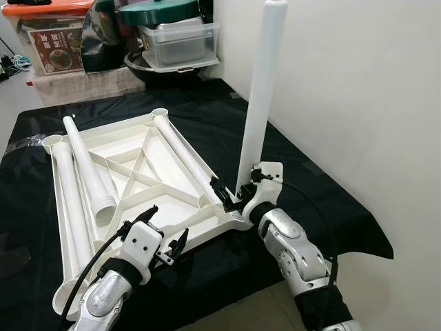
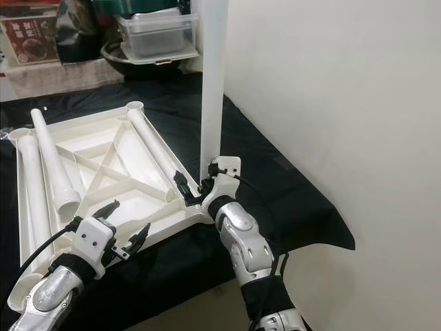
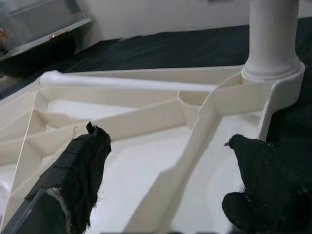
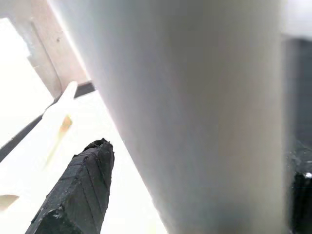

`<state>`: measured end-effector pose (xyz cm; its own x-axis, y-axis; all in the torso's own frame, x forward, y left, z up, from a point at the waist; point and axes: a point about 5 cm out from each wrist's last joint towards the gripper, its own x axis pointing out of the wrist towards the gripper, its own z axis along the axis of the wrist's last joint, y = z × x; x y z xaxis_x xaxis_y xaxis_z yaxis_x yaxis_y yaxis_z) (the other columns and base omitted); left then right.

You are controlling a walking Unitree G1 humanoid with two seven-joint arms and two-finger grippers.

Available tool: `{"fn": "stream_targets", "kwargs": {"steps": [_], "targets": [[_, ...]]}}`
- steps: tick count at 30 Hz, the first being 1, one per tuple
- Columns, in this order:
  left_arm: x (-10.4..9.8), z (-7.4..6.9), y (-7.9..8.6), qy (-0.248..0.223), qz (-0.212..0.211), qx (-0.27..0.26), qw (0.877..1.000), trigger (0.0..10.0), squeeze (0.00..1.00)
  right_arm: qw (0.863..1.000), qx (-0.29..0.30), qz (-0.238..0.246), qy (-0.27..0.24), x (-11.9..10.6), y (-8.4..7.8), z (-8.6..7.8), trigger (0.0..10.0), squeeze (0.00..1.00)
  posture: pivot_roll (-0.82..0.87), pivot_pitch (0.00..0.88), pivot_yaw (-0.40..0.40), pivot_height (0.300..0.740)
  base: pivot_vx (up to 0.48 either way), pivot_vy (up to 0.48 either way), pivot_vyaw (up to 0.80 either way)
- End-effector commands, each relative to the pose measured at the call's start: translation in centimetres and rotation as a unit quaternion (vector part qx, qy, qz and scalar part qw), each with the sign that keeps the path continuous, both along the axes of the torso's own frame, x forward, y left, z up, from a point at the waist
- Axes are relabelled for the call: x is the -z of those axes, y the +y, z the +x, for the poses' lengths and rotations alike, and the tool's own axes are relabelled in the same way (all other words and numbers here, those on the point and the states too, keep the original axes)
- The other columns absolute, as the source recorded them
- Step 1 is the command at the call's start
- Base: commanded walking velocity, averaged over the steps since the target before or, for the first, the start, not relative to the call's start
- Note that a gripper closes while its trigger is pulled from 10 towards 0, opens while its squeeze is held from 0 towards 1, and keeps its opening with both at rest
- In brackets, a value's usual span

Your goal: Building children table

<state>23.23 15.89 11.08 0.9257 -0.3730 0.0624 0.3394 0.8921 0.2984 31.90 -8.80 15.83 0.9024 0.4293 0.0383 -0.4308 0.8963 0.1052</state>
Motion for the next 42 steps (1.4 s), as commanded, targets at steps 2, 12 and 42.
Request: {"fn": "stream_targets", "kwargs": {"steps": [2, 12, 42], "targets": [[0.2, -0.3, 0.0, 0.005, 0.002, 0.001, 1.000, 10.0, 0.00, 1.000, 0.000, 0.003, -0.003, 0.1, -0.6, -0.9, 10.0, 1.00, 0.05, 0.000, -0.026, 0.740, 0.000, 0.000, 0.00], [0.6, 0.0, -0.6, 0.009, -0.009, -0.003, 1.000, 10.0, 0.00, 0.998, -0.024, -0.052, 0.015, 1.6, -4.3, -4.8, 10.0, 1.00, -0.03, 0.000, 0.002, 0.740, 0.000, 0.000, 0.00], [0.6, 0.5, 3.1, 0.030, 0.061, -0.167, 0.984, 10.0, 0.00, 0.979, -0.114, -0.166, -0.017, 2.8, -0.5, -5.7, 10.0, 0.00, 0.06, 0.000, -0.003, 0.740, 0.000, 0.000, 0.32]]}}
